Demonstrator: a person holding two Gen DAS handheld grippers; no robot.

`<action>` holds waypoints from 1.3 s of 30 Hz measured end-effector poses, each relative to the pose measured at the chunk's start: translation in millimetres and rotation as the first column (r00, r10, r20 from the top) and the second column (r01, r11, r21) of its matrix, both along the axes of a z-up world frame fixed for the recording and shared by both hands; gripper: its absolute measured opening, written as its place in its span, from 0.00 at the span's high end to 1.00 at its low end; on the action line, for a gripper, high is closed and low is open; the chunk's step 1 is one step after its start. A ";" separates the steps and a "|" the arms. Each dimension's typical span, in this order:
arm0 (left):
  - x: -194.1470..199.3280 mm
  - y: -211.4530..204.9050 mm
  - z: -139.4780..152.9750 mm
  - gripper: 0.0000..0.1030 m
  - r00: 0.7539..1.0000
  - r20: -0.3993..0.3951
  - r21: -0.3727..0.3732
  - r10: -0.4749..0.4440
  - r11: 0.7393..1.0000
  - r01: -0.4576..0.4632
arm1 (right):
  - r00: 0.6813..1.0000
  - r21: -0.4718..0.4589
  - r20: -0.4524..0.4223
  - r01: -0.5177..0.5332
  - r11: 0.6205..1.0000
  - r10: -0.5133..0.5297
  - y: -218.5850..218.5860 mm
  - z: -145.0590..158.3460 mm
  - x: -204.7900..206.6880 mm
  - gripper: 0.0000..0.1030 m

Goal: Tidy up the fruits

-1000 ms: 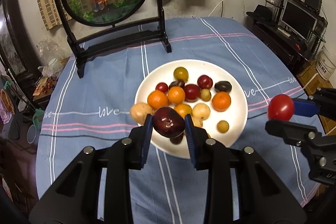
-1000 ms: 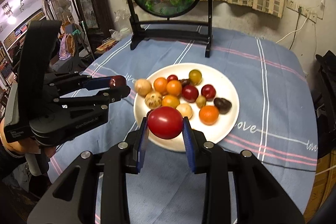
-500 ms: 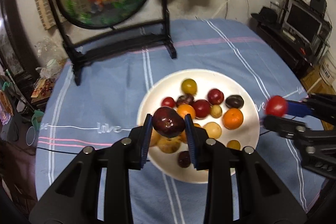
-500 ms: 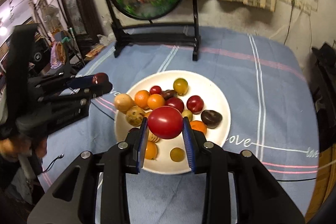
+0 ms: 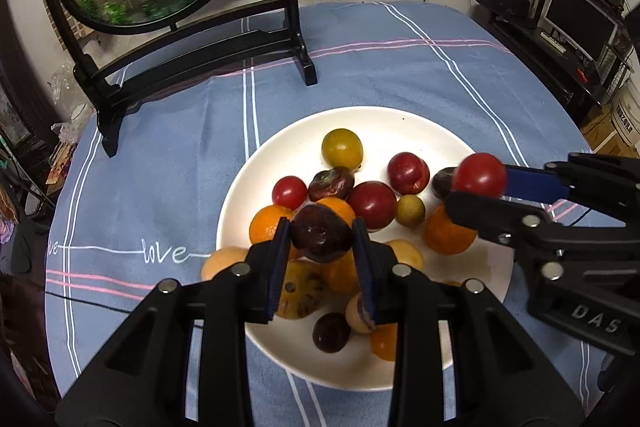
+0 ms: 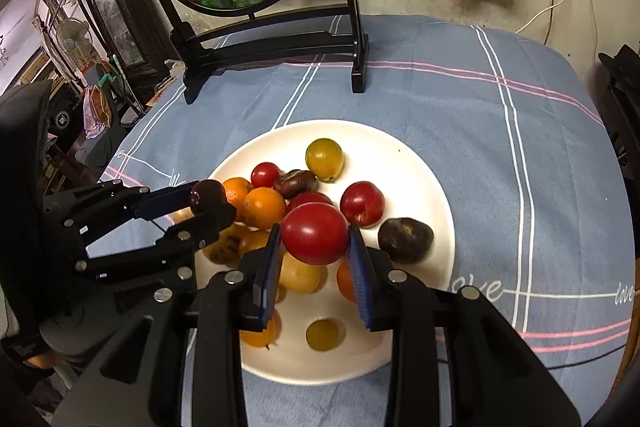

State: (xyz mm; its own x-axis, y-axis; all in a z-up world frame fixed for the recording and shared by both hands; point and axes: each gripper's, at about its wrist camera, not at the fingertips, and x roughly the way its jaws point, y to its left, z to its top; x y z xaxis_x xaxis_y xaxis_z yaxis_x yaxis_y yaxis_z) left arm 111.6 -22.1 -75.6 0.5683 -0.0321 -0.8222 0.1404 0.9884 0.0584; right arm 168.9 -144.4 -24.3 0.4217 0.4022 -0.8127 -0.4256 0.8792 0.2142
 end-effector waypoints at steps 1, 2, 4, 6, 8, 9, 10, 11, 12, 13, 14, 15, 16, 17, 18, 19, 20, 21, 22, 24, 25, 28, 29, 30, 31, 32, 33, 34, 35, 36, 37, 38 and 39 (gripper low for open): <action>1.3 -1.2 -0.4 0.69 1.000 0.001 0.003 -0.004 1.000 0.004 | 1.000 -0.001 -0.001 -0.002 1.000 0.002 0.8 -0.8 1.3 0.69; 2.6 -2.5 -1.2 0.69 1.000 0.001 0.009 -0.007 1.000 0.007 | 1.000 -0.003 -0.002 -0.005 1.000 0.005 2.1 -1.9 3.0 0.69; 4.5 -3.7 -2.8 0.69 1.000 0.002 0.019 -0.006 1.000 0.006 | 1.000 -0.004 -0.010 -0.008 1.000 0.008 3.7 -4.6 7.2 0.69; 6.5 -2.5 -5.9 0.69 1.000 -0.006 0.022 0.000 1.000 0.000 | 0.999 -0.005 -0.036 -0.015 1.000 0.015 5.1 -8.4 12.1 0.67; 6.9 -1.0 -7.7 0.58 1.000 -0.008 0.033 0.011 0.999 -0.011 | 0.999 -0.020 -0.046 -0.010 1.000 0.009 5.4 -10.6 15.4 0.67; 6.4 0.6 -7.7 0.43 1.000 -0.001 0.038 0.020 0.999 -0.020 | 0.999 -0.018 -0.042 -0.006 1.000 0.006 4.1 -10.0 16.4 0.64; 5.2 1.7 -6.7 0.35 1.000 0.007 0.037 0.024 0.999 -0.024 | 0.999 -0.007 -0.041 -0.004 1.000 0.003 2.5 -8.9 17.0 0.64; 3.7 2.2 -5.2 0.34 0.999 0.020 0.043 0.025 0.999 -0.026 | 0.999 0.011 -0.043 0.001 1.000 0.000 -0.4 -7.1 17.8 0.64; 2.9 2.1 -4.3 0.33 0.999 0.025 0.050 0.022 0.998 -0.023 | 0.999 0.016 -0.039 0.008 1.000 -0.007 -2.4 -5.6 18.2 0.62; 2.1 2.1 -3.3 0.32 0.999 0.026 0.054 0.022 0.998 -0.023 | 0.999 0.017 -0.035 0.013 1.000 -0.012 -3.6 -4.9 18.4 0.59; 1.5 2.1 -2.2 0.31 0.999 0.029 0.057 0.023 0.998 -0.025 | 0.999 0.026 -0.027 0.024 0.999 -0.023 -7.3 -1.6 17.5 0.47; 0.4 2.0 -0.4 0.29 0.999 0.035 0.063 0.025 0.998 -0.028 | 0.999 0.042 -0.016 0.035 0.999 -0.034 -11.3 1.9 15.3 0.39; -0.7 1.9 1.8 0.28 0.999 0.044 0.072 0.025 0.997 -0.028 | 0.999 0.056 -0.010 0.037 0.998 -0.037 -13.7 4.3 13.3 0.38; -2.6 1.2 5.0 0.25 0.998 0.052 0.085 0.021 0.996 -0.025 | 0.999 0.072 -0.008 0.035 0.997 -0.035 -17.2 7.6 10.0 0.38; -4.5 0.4 8.0 0.16 0.998 0.060 0.098 0.017 0.995 -0.022 | 0.999 0.078 -0.004 0.035 0.996 -0.035 -20.0 9.9 6.8 0.38; -6.8 -0.3 10.7 0.13 0.997 0.071 0.107 0.016 0.994 -0.024 | 0.999 0.083 0.001 0.037 0.996 -0.037 -23.0 11.8 3.0 0.38; -10.4 -0.4 16.1 0.12 0.996 0.092 0.114 0.015 0.993 -0.026 | 0.999 0.087 0.004 0.038 0.995 -0.038 -27.6 13.7 -3.6 0.38; -12.6 -0.3 19.9 0.10 0.995 0.101 0.112 0.014 0.993 -0.025 | 0.999 0.089 0.006 0.040 0.995 -0.041 -30.6 14.5 -7.7 0.38; -15.2 0.9 24.7 0.07 0.994 0.106 0.106 0.021 0.994 -0.032 | 0.999 0.090 0.010 0.046 0.995 -0.047 -34.4 15.0 -13.6 0.38; -19.6 3.2 33.7 0.07 0.992 0.122 0.086 0.037 0.995 -0.047 | 0.998 0.092 0.007 0.055 0.994 -0.056 -40.2 13.8 -23.2 0.38; -22.2 4.6 38.9 0.06 0.990 0.130 0.077 0.048 0.995 -0.059 | 0.998 0.094 0.004 0.060 0.994 -0.061 -42.5 13.1 -27.9 0.38; -31.0 3.8 53.7 0.02 0.978 0.182 0.122 0.102 0.985 -0.125 | 0.996 0.109 -0.008 0.085 0.990 -0.084 -51.6 11.2 -43.8 0.38; -34.5 2.2 57.6 0.02 0.973 0.207 0.149 0.103 0.980 -0.135 | 0.996 0.114 -0.009 0.088 0.990 -0.088 -52.7 11.7 -47.2 0.38; -38.6 -0.1 61.9 0.02 0.968 0.232 0.168 0.094 0.977 -0.134 | 0.996 0.121 -0.010 0.092 0.988 -0.091 -54.5 12.3 -52.4 0.38; -42.6 -2.2 67.2 0.02 0.964 0.254 0.176 0.083 0.976 -0.130 | 0.996 0.126 -0.011 0.093 0.988 -0.093 -55.4 12.9 -56.2 0.38; -47.3 -3.9 73.1 0.02 0.960 0.269 0.171 0.073 0.978 -0.122 | 0.996 0.128 -0.010 0.092 0.987 -0.091 -55.5 13.7 -60.2 0.38; -50.1 -4.2 77.2 0.02 0.960 0.272 0.160 0.072 0.980 -0.118 | 0.996 0.130 -0.006 0.089 0.988 -0.089 -55.0 14.9 -64.7 0.38; -52.6 -4.4 81.4 0.02 0.959 0.275 0.145 0.073 0.983 -0.116 | 0.996 0.131 -0.003 0.088 0.987 -0.089 -55.2 15.4 -67.0 0.38; -56.4 -4.1 86.5 0.02 0.957 0.282 0.119 0.073 0.987 -0.111 | 0.996 0.134 -0.002 0.086 0.987 -0.087 -54.8 16.7 -71.0 0.38; -59.4 -3.5 90.3 0.02 0.955 0.285 0.100 0.076 0.989 -0.109 | 0.996 0.137 -0.002 0.084 0.987 -0.084 -54.4 17.7 -74.1 0.38; -61.2 -3.4 92.5 0.02 0.955 0.284 0.088 0.080 0.990 -0.109 | 0.997 0.138 0.002 0.080 0.987 -0.081 -53.6 19.1 -77.7 0.38; -63.9 -2.2 95.8 0.02 0.957 0.279 0.062 0.081 0.993 -0.102 | 0.997 0.137 0.007 0.078 0.987 -0.079 -53.0 20.3 -80.9 0.37; -67.2 -0.8 98.8 0.02 0.959 0.273 0.029 0.077 0.996 -0.088 | 0.997 0.138 0.009 0.075 0.987 -0.077 -52.8 21.4 -83.4 0.37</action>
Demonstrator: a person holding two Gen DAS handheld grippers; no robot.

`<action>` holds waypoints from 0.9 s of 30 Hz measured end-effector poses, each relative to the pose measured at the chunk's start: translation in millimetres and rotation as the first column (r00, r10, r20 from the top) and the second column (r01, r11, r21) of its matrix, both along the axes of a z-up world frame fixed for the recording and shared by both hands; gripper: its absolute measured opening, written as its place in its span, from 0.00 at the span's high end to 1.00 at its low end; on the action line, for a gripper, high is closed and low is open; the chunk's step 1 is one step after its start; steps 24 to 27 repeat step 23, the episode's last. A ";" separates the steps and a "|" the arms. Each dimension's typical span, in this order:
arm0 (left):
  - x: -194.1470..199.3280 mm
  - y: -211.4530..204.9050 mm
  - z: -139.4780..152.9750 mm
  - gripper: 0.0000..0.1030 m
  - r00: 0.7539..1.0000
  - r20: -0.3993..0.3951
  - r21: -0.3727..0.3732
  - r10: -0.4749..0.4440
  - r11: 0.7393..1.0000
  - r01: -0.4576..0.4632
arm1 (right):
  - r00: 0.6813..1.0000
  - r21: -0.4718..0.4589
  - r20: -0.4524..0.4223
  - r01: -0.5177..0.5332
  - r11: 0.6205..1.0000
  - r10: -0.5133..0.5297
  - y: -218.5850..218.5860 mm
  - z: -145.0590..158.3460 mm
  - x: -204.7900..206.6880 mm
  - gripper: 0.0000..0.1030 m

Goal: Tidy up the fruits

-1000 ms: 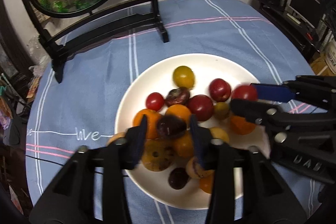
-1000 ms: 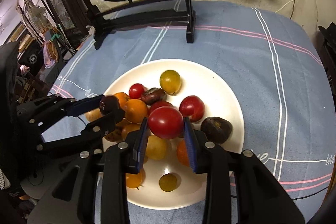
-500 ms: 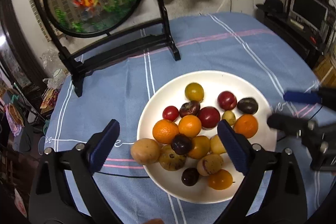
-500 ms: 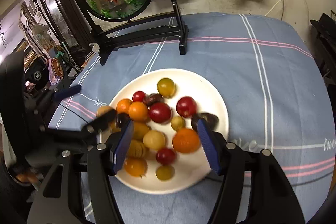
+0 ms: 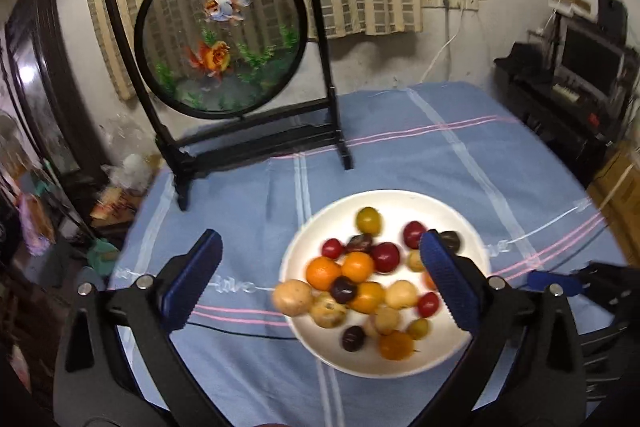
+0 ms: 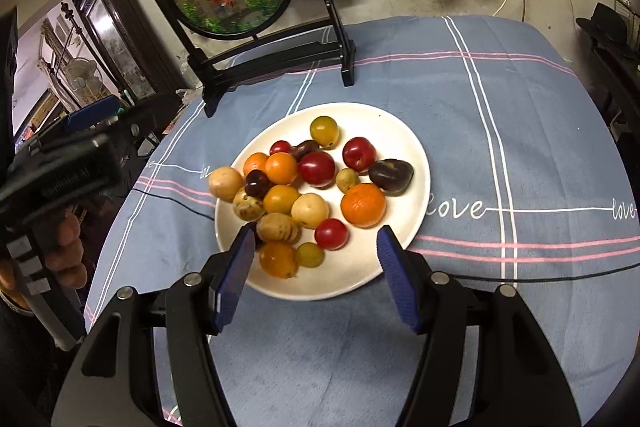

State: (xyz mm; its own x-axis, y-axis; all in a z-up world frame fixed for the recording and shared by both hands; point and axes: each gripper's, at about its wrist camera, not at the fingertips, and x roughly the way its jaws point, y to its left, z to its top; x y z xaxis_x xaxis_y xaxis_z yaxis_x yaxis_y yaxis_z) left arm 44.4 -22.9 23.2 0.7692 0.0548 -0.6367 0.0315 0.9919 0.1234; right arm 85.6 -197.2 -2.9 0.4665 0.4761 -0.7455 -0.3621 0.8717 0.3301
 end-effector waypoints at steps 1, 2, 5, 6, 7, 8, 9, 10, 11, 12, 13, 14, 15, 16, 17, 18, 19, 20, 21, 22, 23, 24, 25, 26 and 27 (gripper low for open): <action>-3.7 0.1 2.6 0.02 1.000 0.000 -0.019 -0.007 1.000 0.007 | 1.000 0.002 0.001 -0.003 1.000 0.003 0.9 0.9 -2.9 0.37; -6.7 -0.8 4.8 0.02 1.000 0.001 -0.021 -0.007 1.000 0.007 | 1.000 0.003 0.001 -0.006 1.000 0.006 1.7 1.4 -4.8 0.37; -11.9 -3.2 8.2 0.02 1.000 0.010 -0.010 0.007 1.000 -0.007 | 1.000 -0.007 0.010 -0.015 1.000 0.016 4.8 2.8 -11.1 0.37; -12.0 -2.6 8.5 0.02 1.000 0.007 -0.008 0.012 1.000 -0.012 | 1.000 -0.009 0.013 -0.019 1.000 0.019 6.1 3.3 -12.7 0.37; -11.3 -1.2 8.0 0.02 1.000 -0.002 -0.006 0.025 1.000 -0.025 | 1.000 -0.012 0.017 -0.022 1.000 0.022 7.2 4.1 -13.8 0.37; -10.7 0.1 7.4 0.02 0.999 -0.006 -0.003 0.035 0.999 -0.035 | 0.999 -0.016 0.023 -0.025 1.000 0.026 8.5 5.4 -15.4 0.37; -11.7 1.5 6.7 0.02 0.999 -0.009 -0.001 0.042 0.999 -0.042 | 0.999 -0.019 0.028 -0.027 0.999 0.028 9.3 6.9 -16.9 0.37; -11.4 2.4 5.9 0.02 0.999 -0.013 0.000 0.046 0.999 -0.046 | 0.999 -0.021 0.034 -0.028 0.999 0.029 10.3 8.6 -18.4 0.37; -10.9 4.0 4.6 0.02 0.998 -0.018 0.003 0.057 0.998 -0.057 | 0.999 -0.025 0.044 -0.028 0.999 0.029 11.3 11.1 -19.9 0.37; -10.6 5.0 3.9 0.02 0.998 -0.021 0.007 0.066 0.998 -0.065 | 0.998 -0.030 0.055 -0.027 0.999 0.029 12.2 13.4 -21.0 0.37; -10.0 5.7 2.9 0.02 0.997 -0.025 0.011 0.073 0.997 -0.073 | 0.997 -0.036 0.066 -0.024 0.999 0.027 13.0 15.5 -21.7 0.37; -9.0 7.0 1.5 0.02 0.996 -0.032 0.010 0.079 0.997 -0.078 | 0.996 -0.047 0.083 -0.015 0.999 0.019 13.9 18.6 -22.9 0.37; -7.3 8.3 0.2 0.02 0.995 -0.049 0.003 0.082 0.997 -0.082 | 0.996 -0.050 0.091 -0.010 0.999 0.015 14.2 20.6 -23.7 0.37; -6.6 9.1 -0.1 0.02 0.995 -0.061 -0.004 0.083 0.997 -0.083 | 0.995 -0.049 0.096 -0.007 0.999 0.012 14.6 21.7 -24.0 0.37; -5.5 10.4 -0.7 0.02 0.993 -0.070 -0.009 0.090 0.996 -0.091 | 0.995 -0.043 0.097 -0.008 0.999 0.012 14.9 22.8 -24.5 0.37; -5.5 12.2 -0.3 0.02 0.992 -0.075 -0.017 0.100 0.995 -0.102 | 0.995 -0.040 0.098 -0.008 0.999 0.012 15.5 22.8 -24.7 0.37; -5.7 13.4 -0.2 0.02 0.992 -0.079 -0.029 0.103 0.994 -0.106 | 0.995 -0.042 0.100 -0.011 0.999 0.015 16.6 22.6 -25.4 0.37; -5.8 14.2 0.6 0.02 0.992 -0.080 -0.040 0.101 0.994 -0.104 | 0.995 -0.046 0.101 -0.013 0.999 0.018 17.7 21.8 -26.0 0.37; -6.3 14.3 1.8 0.02 0.992 -0.076 -0.043 0.100 0.994 -0.103 | 0.994 -0.053 0.103 -0.015 0.998 0.020 19.4 20.6 -26.6 0.37; -6.6 14.1 2.1 0.02 0.992 -0.072 -0.041 0.100 0.994 -0.103 | 0.994 -0.057 0.102 -0.017 0.998 0.023 20.9 19.4 -26.8 0.37; -7.4 13.1 2.8 0.02 0.993 -0.066 -0.033 0.102 0.994 -0.104 | 0.995 -0.058 0.098 -0.022 0.998 0.028 22.6 17.5 -27.2 0.37; -7.4 13.1 2.8 0.02 0.993 -0.066 -0.033 0.102 0.994 -0.104 | 0.995 -0.058 0.098 -0.022 0.998 0.028 22.6 17.5 -27.2 0.37; -7.4 13.1 2.8 0.02 0.993 -0.066 -0.033 0.102 0.994 -0.104 | 0.995 -0.058 0.098 -0.022 0.998 0.028 22.6 17.5 -27.2 0.37; -7.4 13.1 2.8 0.02 0.993 -0.066 -0.033 0.102 0.994 -0.104 | 0.995 -0.058 0.098 -0.022 0.998 0.028 22.6 17.5 -27.2 0.37; -7.4 13.1 2.8 0.02 0.993 -0.066 -0.033 0.102 0.994 -0.104 | 0.995 -0.058 0.098 -0.022 0.998 0.028 22.6 17.5 -27.2 0.37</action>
